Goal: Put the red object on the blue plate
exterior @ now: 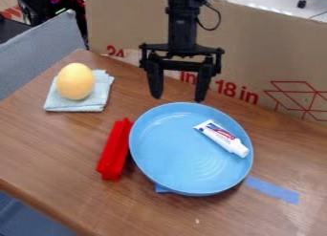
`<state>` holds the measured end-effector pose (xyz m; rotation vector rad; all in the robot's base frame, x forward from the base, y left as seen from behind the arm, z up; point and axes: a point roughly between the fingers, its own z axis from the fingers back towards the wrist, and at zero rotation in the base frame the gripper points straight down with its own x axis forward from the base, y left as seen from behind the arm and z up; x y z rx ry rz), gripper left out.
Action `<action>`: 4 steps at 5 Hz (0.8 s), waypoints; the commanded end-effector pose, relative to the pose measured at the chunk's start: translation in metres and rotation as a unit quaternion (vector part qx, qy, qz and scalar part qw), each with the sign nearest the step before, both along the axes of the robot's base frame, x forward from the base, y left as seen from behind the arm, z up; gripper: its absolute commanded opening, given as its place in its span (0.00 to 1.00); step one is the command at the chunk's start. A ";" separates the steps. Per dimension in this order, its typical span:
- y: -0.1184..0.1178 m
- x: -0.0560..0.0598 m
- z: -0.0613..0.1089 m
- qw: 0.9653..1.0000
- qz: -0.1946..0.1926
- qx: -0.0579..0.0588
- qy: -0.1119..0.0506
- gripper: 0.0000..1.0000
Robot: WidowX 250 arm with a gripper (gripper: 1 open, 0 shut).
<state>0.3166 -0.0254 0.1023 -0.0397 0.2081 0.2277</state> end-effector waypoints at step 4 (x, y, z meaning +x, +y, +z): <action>0.061 -0.050 0.007 1.000 0.026 0.008 -0.008 1.00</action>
